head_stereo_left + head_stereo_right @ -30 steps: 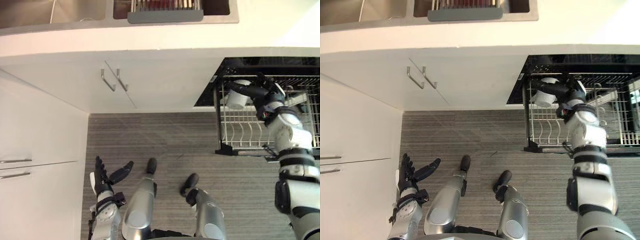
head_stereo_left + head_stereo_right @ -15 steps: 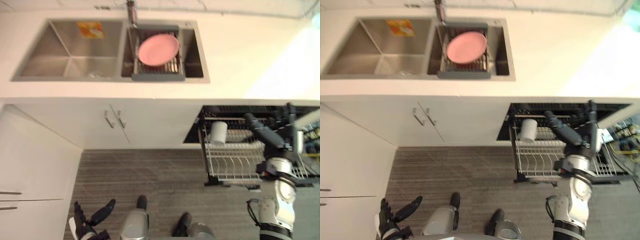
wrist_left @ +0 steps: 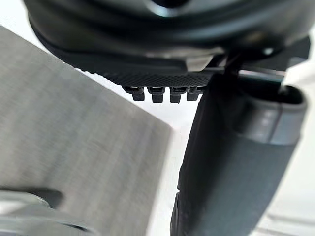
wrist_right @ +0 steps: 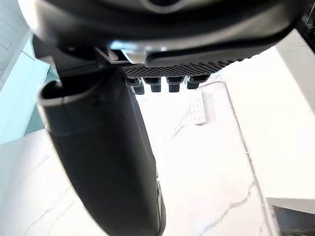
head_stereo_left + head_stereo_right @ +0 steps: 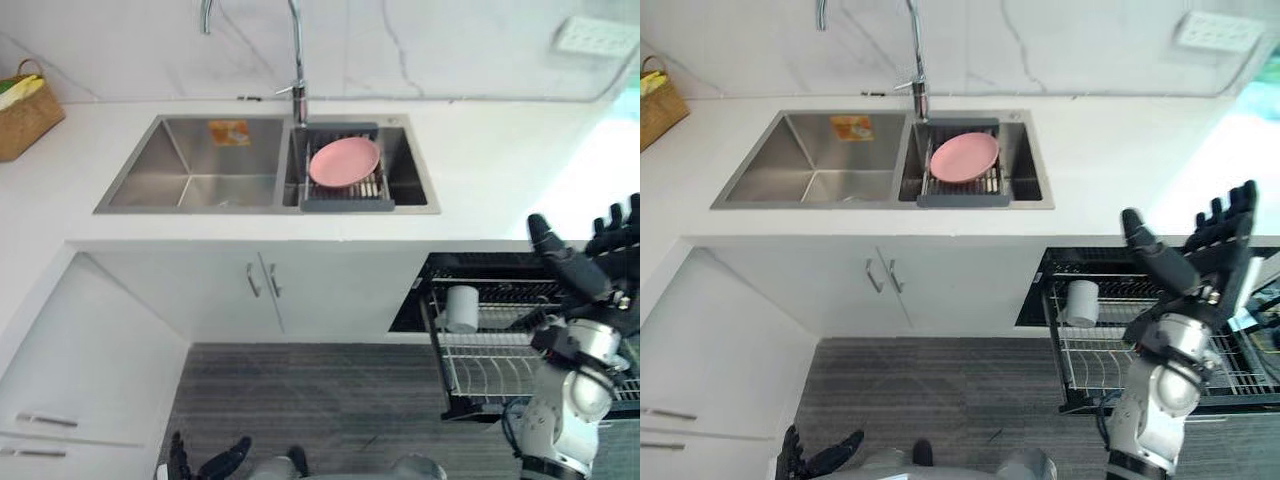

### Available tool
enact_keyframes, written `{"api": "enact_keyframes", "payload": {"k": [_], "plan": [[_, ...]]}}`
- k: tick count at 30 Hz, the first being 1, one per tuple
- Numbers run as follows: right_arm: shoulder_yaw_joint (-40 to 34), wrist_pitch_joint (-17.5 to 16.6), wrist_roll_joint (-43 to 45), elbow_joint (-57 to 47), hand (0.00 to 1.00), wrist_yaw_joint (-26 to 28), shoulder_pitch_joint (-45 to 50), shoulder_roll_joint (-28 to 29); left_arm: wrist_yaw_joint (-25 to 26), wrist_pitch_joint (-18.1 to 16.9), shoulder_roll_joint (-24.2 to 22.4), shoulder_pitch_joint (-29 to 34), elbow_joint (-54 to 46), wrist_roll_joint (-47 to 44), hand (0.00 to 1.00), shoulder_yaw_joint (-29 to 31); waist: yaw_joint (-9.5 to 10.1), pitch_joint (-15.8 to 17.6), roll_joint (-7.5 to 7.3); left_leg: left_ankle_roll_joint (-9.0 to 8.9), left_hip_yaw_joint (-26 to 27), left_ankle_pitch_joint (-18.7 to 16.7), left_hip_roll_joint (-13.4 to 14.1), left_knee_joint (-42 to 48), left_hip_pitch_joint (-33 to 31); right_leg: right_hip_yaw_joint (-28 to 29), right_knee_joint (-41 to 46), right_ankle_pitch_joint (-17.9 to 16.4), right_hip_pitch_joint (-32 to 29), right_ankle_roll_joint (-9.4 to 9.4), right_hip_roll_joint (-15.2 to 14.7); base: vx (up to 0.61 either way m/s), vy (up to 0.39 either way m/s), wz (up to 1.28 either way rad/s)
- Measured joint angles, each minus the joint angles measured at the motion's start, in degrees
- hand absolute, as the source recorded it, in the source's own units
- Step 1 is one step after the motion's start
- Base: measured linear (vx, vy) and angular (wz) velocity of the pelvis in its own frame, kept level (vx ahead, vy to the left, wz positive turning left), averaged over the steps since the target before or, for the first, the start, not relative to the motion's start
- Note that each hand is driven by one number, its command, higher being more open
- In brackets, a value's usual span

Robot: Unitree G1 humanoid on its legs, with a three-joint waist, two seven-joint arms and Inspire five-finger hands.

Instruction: Walk over to the sink, pick up the cup, carry it to the dishwasher, place the cup inside the dishwasher, then close the dishwasher door

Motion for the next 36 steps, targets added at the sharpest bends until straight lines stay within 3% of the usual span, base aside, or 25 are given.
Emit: {"api": "enact_keyframes", "payload": {"k": [2, 3, 6, 12, 15, 18, 19, 21, 22, 23, 25, 26, 27, 28, 30, 32, 34, 36], "plan": [[1.37, -0.17, -0.31, -2.38, 1.00, -0.76, 0.88, 0.04, -5.70, 0.49, 1.12, -0.67, -1.86, -4.35, 1.00, 0.02, 0.03, -0.91, -1.60, -1.36, 0.39, 0.51, -0.52, -0.14, 0.06, 0.08, -12.59, 2.79, 0.22, -0.30, 3.30, 0.10, -0.074, 0.00], [1.64, -0.91, -0.30, -3.39, 1.00, -0.93, 0.93, -0.22, -8.97, 1.15, 1.24, -0.99, -1.81, -5.47, 1.00, -0.03, -0.07, -1.18, -1.67, -1.93, 0.30, -0.12, -0.48, 0.52, 0.26, -0.31, -16.05, 4.61, 1.76, 2.64, 3.92, 0.10, -0.083, -0.08], [1.56, -1.49, -0.37, -5.06, 1.00, -2.98, 1.45, -0.19, -12.58, 1.09, -0.05, -0.56, -1.97, -6.50, 1.00, -0.58, 0.06, -1.68, -0.54, -3.23, 0.84, -1.19, 1.63, 0.48, 1.57, -0.69, -20.75, 6.01, 5.15, 2.26, 6.47, 0.13, -0.079, -0.10], [0.75, -2.15, -0.65, -10.06, 1.00, -6.04, 2.46, -0.07, -12.51, 1.34, -1.43, -0.51, -1.34, -6.36, 1.00, -0.54, 0.04, -2.15, -0.38, -3.80, 1.42, -1.91, 2.63, -0.73, 2.77, -0.74, -27.17, 8.38, 8.81, 2.26, 8.40, 0.05, -0.026, -0.07], [0.63, -2.37, -1.87, -9.93, 1.00, -6.07, 2.42, -0.07, -9.46, 1.33, -0.81, -0.48, -0.69, -3.24, 1.00, -1.12, 0.14, -2.32, -0.21, -3.80, 1.73, -2.47, 2.53, -0.26, 4.08, -0.13, -28.27, 8.40, 10.30, 2.33, 8.49, 0.08, 0.028, -0.08], [0.44, -2.35, -1.51, -9.65, 1.00, -5.01, 2.37, -0.24, -6.21, 1.54, -0.69, -0.33, 1.62, -1.25, 1.00, -1.36, 0.29, -1.75, 1.61, -4.25, 2.39, -8.15, 4.90, 10.47, 0.98, 0.39, -27.11, 7.20, 11.08, 2.43, 10.12, 0.02, 0.009, -0.09], [0.37, -2.36, -1.07, -9.67, 1.00, -4.51, 2.73, -0.21, -4.97, 1.99, -0.84, 0.01, 1.97, -1.26, 1.00, -0.68, 0.20, -1.32, 1.66, -5.11, 2.79, -9.09, 5.84, 18.81, -2.55, 0.46, -25.62, 5.29, 11.00, 1.93, 9.59, -0.05, 0.027, 0.05], [-0.29, -2.36, 0.58, -10.66, 1.00, -4.45, 3.45, -1.29, -3.66, 2.12, -1.76, 0.67, 2.35, -1.22, 1.00, 0.78, 0.13, -0.43, 3.03, -5.91, 3.16, -8.01, 8.59, 33.73, -9.26, -0.11, -24.10, 3.92, 11.81, 2.04, 9.87, -0.05, 0.032, 0.15], [-0.72, -2.37, 0.70, -10.84, 1.00, -4.43, 3.50, -1.48, -3.54, 2.16, -2.09, 0.98, 2.79, -0.92, 1.00, 1.34, 0.11, 0.13, 2.72, -7.04, 3.38, -7.36, 9.23, 36.65, -10.38, -0.17, -24.27, 3.86, 12.67, 1.83, 9.69, 0.03, 0.068, 0.14], [-1.85, -2.43, 0.80, -10.86, 1.00, -4.58, 3.39, -1.50, -3.56, 2.30, -2.52, 1.77, 3.19, -0.68, 1.00, 2.11, 0.34, 0.17, 2.71, -6.77, 4.72, -8.55, 9.66, 37.82, -10.98, -0.46, -24.81, 3.99, 13.77, 1.62, 8.88, 0.05, 0.098, 0.17], [-4.05, -3.17, 1.04, -10.35, 1.00, -4.80, 2.24, -1.61, -3.62, 2.19, -2.67, 2.14, 3.12, -0.73, 1.00, 2.91, 0.66, 0.20, 2.57, -5.85, 5.50, -10.57, 9.52, 28.55, -11.17, -0.83, -25.00, 3.79, 13.88, 2.19, 7.18, 0.06, 0.155, 0.13], [-4.41, -3.45, 1.04, -9.85, 1.00, -5.07, 1.01, -1.88, -3.15, 2.21, -2.68, 2.19, 3.23, -0.38, 1.00, 2.92, 0.52, 0.20, 2.58, -6.15, 4.67, -9.74, 9.04, 20.54, -11.17, -0.80, -25.13, 3.54, 13.85, 2.60, 5.78, 0.07, 0.206, 0.05], [-4.05, -3.90, 1.02, -9.79, 1.00, -5.25, 0.87, -1.91, -2.72, 2.16, -2.77, 2.34, 3.32, -0.31, 1.00, 3.02, 0.54, 0.10, 2.35, -6.12, 4.64, -5.80, 8.24, 17.54, -11.29, -0.24, -25.77, 2.94, 14.07, 3.53, 4.24, 0.12, 0.276, 0.02], [-3.55, -4.34, 0.99, -9.79, 1.00, -5.33, 0.80, -2.00, -2.63, 2.12, -2.88, 2.53, 3.34, -0.28, 1.00, 3.02, 0.51, -0.13, 2.52, -6.29, 4.70, -4.51, 7.38, 17.02, -11.22, 0.34, -26.60, 2.75, 14.13, 3.84, 3.70, 0.17, 0.318, -0.13], [0.33, -4.84, 0.16, -9.74, 1.00, -6.64, -0.59, -2.40, -2.06, 2.06, -3.05, 2.21, 4.39, -0.26, 1.00, 2.93, 0.56, -0.25, 2.63, -3.00, 5.90, -5.84, 4.22, 18.10, -12.05, 3.62, -28.79, 3.42, 14.02, 4.92, 1.75, 0.23, 0.334, -0.26], [2.65, -4.83, -1.70, -8.76, 1.00, -7.74, -1.59, -3.17, -1.28, 2.73, -1.92, 0.99, 5.78, -0.23, 1.00, 2.73, 0.93, 0.02, 1.51, -1.50, 7.66, -7.98, 2.68, 20.08, -12.17, 5.13, -28.26, 4.44, 13.90, 6.62, -0.39, 0.23, 0.272, -0.21], [3.15, -4.84, -1.99, -8.11, 1.00, -7.75, -2.31, -3.35, -1.03, 3.92, -1.10, 0.12, 5.81, 0.73, 1.00, 2.02, 1.38, -0.10, 1.28, -0.49, 8.16, -9.44, 1.74, 20.19, -11.01, 4.24, -25.97, 4.71, 13.77, 6.90, -1.44, 0.24, 0.184, -0.09], [2.98, -4.83, -1.49, -6.94, 1.00, -7.27, -2.45, -3.42, -0.22, 4.06, -0.11, -0.28, 5.79, 5.23, 1.00, 0.54, 1.37, -0.02, 1.02, -0.15, 8.44, -9.37, 0.34, 15.49, -5.59, 3.25, -14.33, 4.95, 10.55, 7.14, -3.11, 0.24, 0.088, -0.04]]}}
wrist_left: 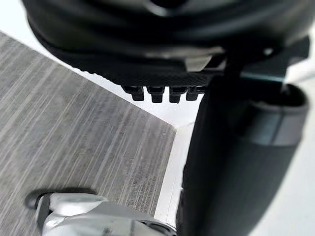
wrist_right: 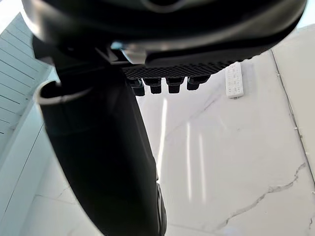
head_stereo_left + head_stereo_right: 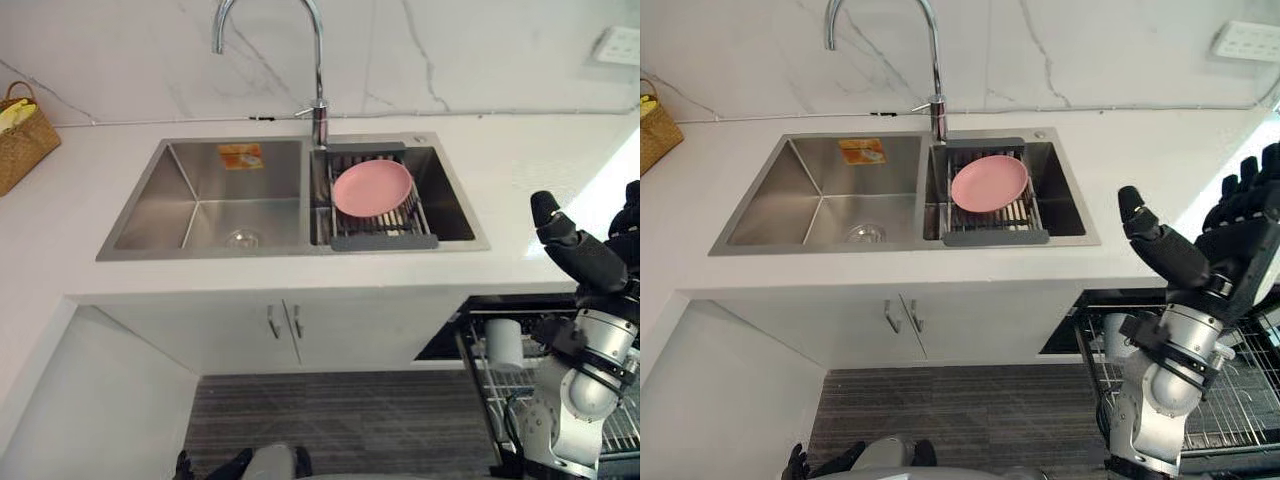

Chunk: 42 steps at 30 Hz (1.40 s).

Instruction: Walk over to the sink, pick up the cup, carry it to the dishwasher, place the cup inside the dishwasher, then close the dishwasher door

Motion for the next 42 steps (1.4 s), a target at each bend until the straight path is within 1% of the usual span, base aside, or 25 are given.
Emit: {"api": "enact_keyframes", "payload": {"k": [1, 2, 3, 4, 6, 7, 9, 10, 11, 12, 15, 17, 21, 23, 25, 26, 27, 28, 29, 30, 31, 32, 35, 40, 42], "plan": [[0.00, 0.00, 0.00, 0.19, 1.00, 0.13, 0.00, 0.01, 0.32, -0.04, 0.25, 0.07, -0.03, 1.39, 1.00, -0.38, -0.02, 0.02, -0.06, 0.05, 0.23, 0.07, -0.18, -1.45, 1.82, -0.02, 4.62, 0.29, -1.56, -0.57, -0.54, 0.22, 0.061, -0.18], [0.01, -0.02, 0.00, 0.20, 1.00, 0.77, -0.04, 0.00, 0.96, -0.05, 1.02, 0.12, -0.25, 3.01, 1.00, -1.79, -0.20, 0.03, -0.10, 0.21, 0.60, 0.14, -0.38, -4.31, 5.34, 0.83, 13.87, 1.82, -5.01, -2.92, -1.31, 0.22, 0.045, -0.14], [0.07, -0.02, 0.13, 0.20, 1.00, 1.26, -0.04, 0.00, 1.10, -0.06, 1.56, 0.22, -0.50, 3.55, 1.00, -2.59, -0.45, -0.12, -0.13, 0.36, 0.64, 0.19, -0.35, -5.62, 6.81, 1.85, 17.79, 2.03, -6.70, -4.24, -1.38, 0.30, 0.039, -0.08], [0.42, -0.05, 2.80, 0.14, 1.00, 4.24, -0.09, 0.00, 1.40, -0.06, 3.00, -0.21, -0.80, 3.53, 1.00, -4.47, -1.44, -0.75, -0.55, -0.09, 0.73, 0.56, -0.27, -8.83, 9.58, 2.00, 24.07, -1.10, -11.23, -4.68, -0.66, 0.26, 0.011, 0.00], [0.71, -0.05, 6.83, 0.15, 1.00, 7.45, -0.08, 0.00, 1.52, -0.03, 3.77, -1.17, -0.92, 3.47, 1.00, -4.44, -1.80, -1.26, -1.14, -0.51, 0.84, 0.80, 0.09, -10.29, 10.50, 0.42, 22.43, -3.07, -13.49, -4.68, 0.63, 0.20, -0.027, -0.01], [1.15, -0.05, 11.90, 0.20, 1.00, 11.73, -0.12, -0.03, 1.78, 0.40, 4.25, -3.03, -1.04, 3.41, 1.00, -4.38, -2.02, -1.29, -1.28, -1.18, 0.79, 0.98, 1.02, -11.08, 10.94, -1.99, 15.96, -3.88, -15.31, -5.13, 3.35, 0.29, -0.109, -0.04], [2.20, -0.05, 13.69, 0.61, 1.00, 14.67, -0.15, -0.02, 1.97, 0.70, 4.45, -4.94, -1.34, 3.39, 1.00, -4.39, -2.03, -1.09, -1.11, -2.01, 0.70, 0.92, 2.42, -10.90, 11.21, -3.24, 7.22, -3.20, -16.22, -5.59, 6.68, 0.33, -0.179, -0.09], [4.15, -0.05, 13.37, 1.59, 1.00, 16.64, -0.19, -0.22, 2.16, 0.79, 4.90, -5.61, -2.65, 3.25, 1.00, -4.50, -2.04, -1.21, -1.98, -3.45, 0.53, 0.17, 3.39, -9.07, 12.12, -2.63, -5.64, 6.64, -15.17, -7.91, 10.12, 0.22, -0.155, -0.07], [4.46, -0.06, 13.35, 1.59, 1.00, 16.71, -0.16, -0.31, 2.15, 0.78, 4.90, -5.62, -2.93, 3.22, 1.00, -4.52, -2.09, -1.13, -2.01, -4.05, 0.51, -0.18, 3.57, -8.65, 12.41, -2.40, -6.97, 9.68, -14.76, -8.42, 10.41, 0.29, -0.219, -0.09], [5.28, -0.13, 12.83, 2.21, 1.00, 16.52, -0.47, -1.35, 2.17, 1.01, 4.06, -6.25, -2.96, 2.81, 1.00, -4.49, -2.24, -0.54, -0.38, -5.66, -0.27, -1.72, 5.33, -6.88, 13.41, -2.39, -8.48, 11.14, -12.05, -7.25, 12.55, 0.18, -0.121, -0.11], [4.76, -0.04, 13.05, 2.94, 1.00, 15.71, -1.56, -1.92, 2.43, 1.53, 3.39, -5.29, -2.70, 2.50, 1.00, -4.43, -1.18, 0.55, 0.48, -6.15, -2.80, -1.47, 6.67, -9.92, 13.36, -1.29, -10.46, 10.98, -10.95, -7.61, 15.18, 0.19, -0.164, -0.27], [4.11, 0.01, 12.90, 2.95, 1.00, 15.89, -1.41, -1.87, 2.66, 1.57, 3.38, -4.75, -2.69, 3.76, 1.00, -4.31, -1.36, 1.01, 0.07, -7.07, -4.00, -0.95, 7.28, -11.26, 14.83, -1.87, -13.44, 11.45, -8.42, -7.47, 15.92, 0.05, -0.037, 0.09], [3.73, 0.98, 12.46, 1.65, 1.00, 18.02, -1.50, -2.40, 4.32, 0.96, 3.00, -4.48, -2.71, 8.23, 1.00, -4.30, -1.00, 0.83, -0.12, -7.36, -4.02, -1.14, 7.37, -12.18, 16.31, -2.31, -19.21, 13.69, -4.57, -6.94, 16.56, 0.01, 0.022, 0.09], [3.57, 2.11, 12.46, 1.65, 1.00, 19.16, -1.36, -3.35, 5.27, 0.11, 2.98, -4.25, -2.72, 8.70, 1.00, -4.30, -1.10, 0.94, 0.51, -7.80, -4.06, -2.44, 8.28, -11.46, 15.83, -2.92, -19.21, 13.41, -4.57, -7.04, 17.21, 0.00, -0.008, 0.10], [3.21, 3.12, 12.43, 1.65, 1.00, 19.91, -0.58, -3.96, 6.15, -0.37, 3.04, -3.83, -2.69, 10.43, 1.00, -4.22, -1.01, 1.11, 0.66, -8.04, -4.43, -2.88, 9.16, -6.89, 13.48, -3.72, -19.16, 12.01, -4.39, -7.23, 17.42, 0.01, -0.037, 0.21], [2.54, 3.19, 12.33, 1.45, 1.00, 20.02, 0.32, -4.84, 6.51, -0.62, 3.16, -3.58, -2.74, 11.69, 1.00, -4.21, -1.09, 1.00, 0.45, -8.03, -4.40, -2.86, 9.57, -0.11, 10.11, -4.51, -19.19, 11.71, -3.81, -7.73, 17.32, 0.03, -0.018, 0.36], [1.50, 3.25, 11.42, 1.17, 1.00, 19.61, 0.60, -5.83, 6.53, -0.87, 2.38, -3.00, -3.02, 12.85, 1.00, -3.98, -1.16, 1.17, 0.85, -7.73, -4.54, -2.49, 9.79, 5.96, 7.88, -4.99, -19.29, 11.52, -2.54, -8.51, 16.66, 0.04, 0.000, 0.31], [1.00, 3.34, 10.60, 1.17, 1.00, 19.18, 0.41, -6.11, 6.58, -1.02, 1.75, -2.71, -3.09, 13.44, 1.00, -3.92, -0.91, 1.48, 0.55, -7.15, -4.61, -2.58, 9.79, 8.52, 6.47, -4.86, -19.38, 11.38, -2.07, -8.65, 15.92, 0.05, 0.055, 0.12], [0.34, 3.33, 9.97, 1.17, 1.00, 18.19, 0.14, -5.94, 6.60, -1.73, 1.67, -2.23, -3.22, 13.90, 1.00, -4.16, -0.08, 1.41, 0.36, -5.93, -4.74, -4.43, 8.29, 5.73, 5.65, -4.32, -19.61, 11.38, -1.77, -8.49, 14.45, 0.02, 0.053, -0.05], [0.01, 3.34, 9.80, 1.34, 1.00, 17.67, -0.06, -5.89, 6.82, -2.12, 1.68, -2.14, -3.23, 14.32, 1.00, -4.39, -0.08, 1.30, 0.56, -5.65, -5.05, -4.32, 7.35, 2.39, 5.21, -4.21, -19.76, 11.56, -1.75, -8.22, 13.94, -0.01, 0.050, -0.07], [-0.15, 3.48, 8.57, 1.78, 1.00, 17.03, -0.02, -6.77, 7.73, -2.93, 1.34, -1.72, -3.30, 14.82, 1.00, -4.86, -0.22, 0.67, 2.00, -5.93, -5.83, 0.86, 6.44, -4.96, 4.39, -4.22, -20.47, 11.88, -1.80, -7.48, 14.05, 0.00, 0.064, -0.26], [0.31, 4.97, 7.76, 2.45, 1.00, 17.23, 0.24, -7.07, 8.42, -3.02, 1.66, -0.81, -3.26, 14.83, 1.00, -5.54, 0.19, 0.48, 2.43, -6.20, -5.38, 3.00, 6.09, -6.45, 5.63, -2.95, -21.49, 12.45, -1.14, -6.66, 14.08, 0.03, 0.059, -0.22], [0.25, 5.96, 2.40, 2.68, 1.00, 16.10, 0.85, -7.80, 8.66, -2.21, 2.92, -1.09, -3.07, 14.73, 1.00, -6.74, -0.60, 0.65, 1.89, -5.57, -5.02, 5.73, 3.54, -12.71, 8.10, -2.93, -22.21, 13.30, -1.15, -5.40, 12.27, 0.03, 0.048, -0.03], [0.19, 6.32, -6.99, 2.96, 1.00, 16.60, 0.76, -13.71, 8.61, -1.73, 4.65, -1.39, -2.74, 14.65, 1.00, -6.73, -0.76, 0.37, 1.14, -5.19, -5.27, 6.71, 2.65, -14.68, 8.63, -3.32, -22.22, 13.33, -1.63, -5.18, 11.71, 0.03, 0.027, 0.04], [0.37, 7.01, -14.45, 2.98, 1.00, 18.06, 0.71, -17.04, 8.61, -1.64, 6.25, -1.17, -2.50, 14.49, 1.00, -6.63, -0.72, -0.15, 0.22, -5.12, -5.38, 6.77, 2.50, -14.88, 8.91, -3.47, -22.22, 13.34, -1.43, -5.17, 11.75, 0.01, 0.003, 0.02]]}}
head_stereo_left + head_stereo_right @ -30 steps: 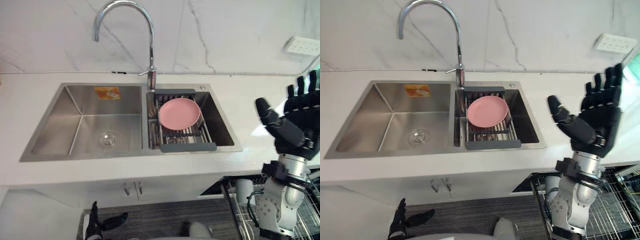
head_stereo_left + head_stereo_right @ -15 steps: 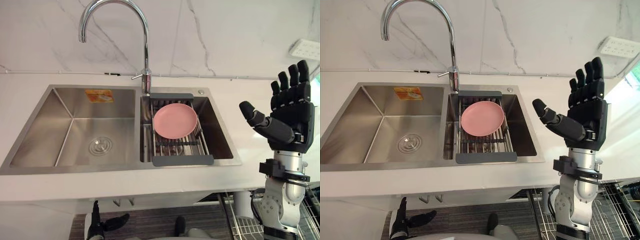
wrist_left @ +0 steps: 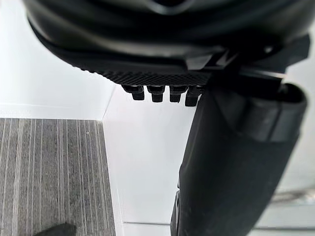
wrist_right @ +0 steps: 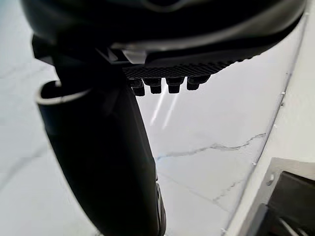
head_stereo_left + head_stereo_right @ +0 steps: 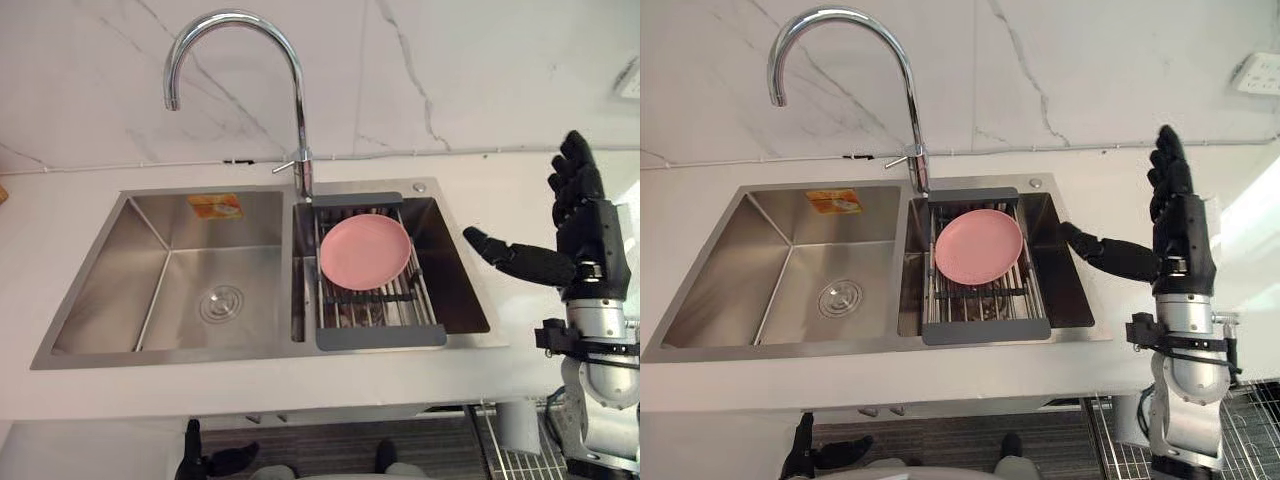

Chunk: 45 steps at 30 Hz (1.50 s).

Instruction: Walk over to the sink, pick up the cup, carry it to the dishwasher, place the cup inside the dishwasher, then close the dishwasher door

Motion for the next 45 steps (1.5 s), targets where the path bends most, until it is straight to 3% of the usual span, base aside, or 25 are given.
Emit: {"api": "enact_keyframes", "payload": {"k": [6, 15, 23, 37, 45], "plan": [[3.45, 0.54, -17.31, 1.08, 1.00, 0.75, 0.24, -1.82, -0.05, 0.01, 1.27, 0.64, 0.37, -0.19, 1.00, -0.04, -0.61, -0.96, -1.97, 0.21, 0.02, 0.19, -0.35, 0.01, 0.31, 0.00, -0.04, 0.17, 0.29, 0.24, -0.54, -0.06, -0.003, 0.00], [10.00, 0.41, -37.64, 1.94, 1.00, -0.65, -0.02, -6.10, -0.98, 0.44, 1.30, -0.47, 2.02, -0.33, 1.00, -1.26, -0.60, -1.52, -2.66, 0.23, 0.04, 0.22, -0.87, -0.14, -0.75, 0.15, -0.05, 0.45, -0.84, 0.61, -1.12, -0.06, 0.000, -0.01], [16.15, 0.36, -45.14, 6.20, 1.00, -1.11, -5.42, -8.81, -1.02, 1.22, 1.51, -0.67, 2.09, -0.35, 1.00, -1.22, -0.35, -1.90, -3.27, 0.60, -0.11, 0.41, -0.92, -0.07, -0.96, -0.04, -0.02, 0.56, -1.11, 0.75, -1.00, 0.00, 0.000, 0.00], [21.09, -0.68, -47.61, 8.35, 1.00, -2.90, -8.53, -9.15, -1.00, 1.21, 1.33, -0.46, 2.10, -0.37, 1.00, -1.25, 0.87, -2.62, -4.01, 0.78, -1.53, 0.85, -1.52, -0.05, -1.38, -1.25, -0.06, 0.56, -0.94, 0.74, -1.29, -0.04, -0.011, 0.05], [26.34, 0.66, -56.16, 12.61, 1.00, -4.64, -11.66, -9.14, -0.99, 1.22, 1.28, -0.32, 2.31, -0.97, 1.00, -1.25, 1.16, -2.66, -4.00, 0.95, -2.08, 1.34, -1.81, -0.49, -1.39, -1.75, -0.06, 0.57, -0.71, 0.73, -1.49, -0.03, -0.006, 0.04]]}}
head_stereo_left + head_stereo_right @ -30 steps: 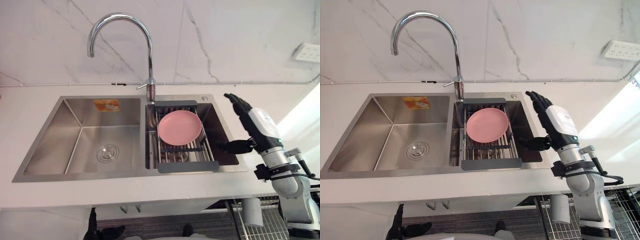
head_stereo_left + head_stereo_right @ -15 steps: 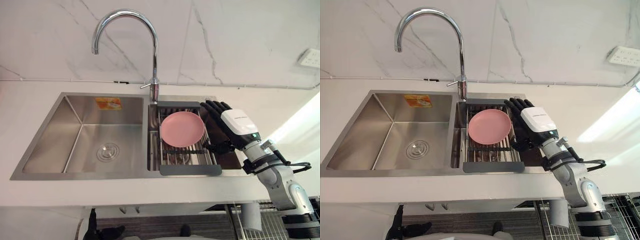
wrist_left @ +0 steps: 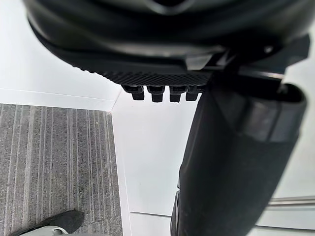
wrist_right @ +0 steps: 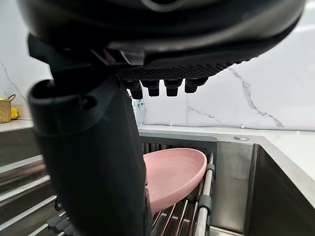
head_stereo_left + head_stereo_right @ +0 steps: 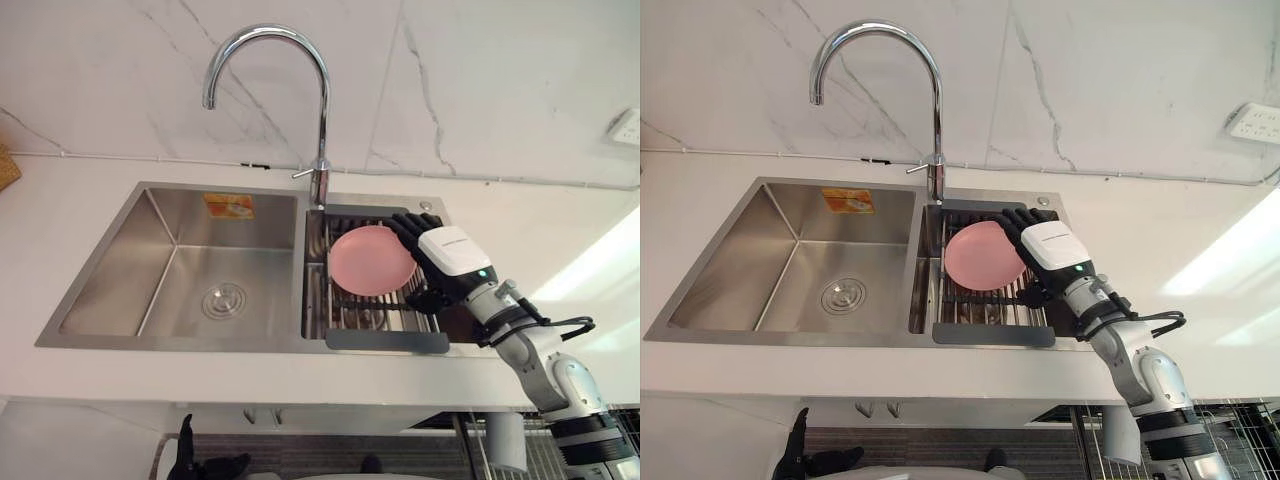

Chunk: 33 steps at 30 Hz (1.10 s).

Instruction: Walk over to the sink, pick up the cup, carry it to the dishwasher, place the cup inside the dishwasher, then close the dishwasher door

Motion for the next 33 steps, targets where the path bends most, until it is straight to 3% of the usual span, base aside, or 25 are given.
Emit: {"api": "enact_keyframes", "payload": {"k": [25, 33], "plan": [[7.31, 3.06, -4.44, 10.26, 1.00, 2.70, -5.08, 0.17, -0.01, 1.07, -0.43, 0.17, -0.06, -0.41, 1.00, -1.07, 1.91, 0.05, -0.08, 0.13, -2.56, 1.79, -0.71, -2.00, -0.42, -2.35, -0.16, -0.01, 0.13, 0.00, -0.58, -0.03, -0.006, 0.05], [8.33, 5.43, -4.85, 13.63, 1.00, 4.36, -7.44, 0.62, -0.16, 1.24, -0.52, 0.15, -0.14, -1.43, 1.00, -1.12, 2.28, 0.10, -0.16, 0.09, -2.73, 2.18, -0.73, -2.40, -0.35, -2.49, -0.18, -0.01, 0.08, 0.00, -0.58, -0.03, -0.007, 0.01]]}}
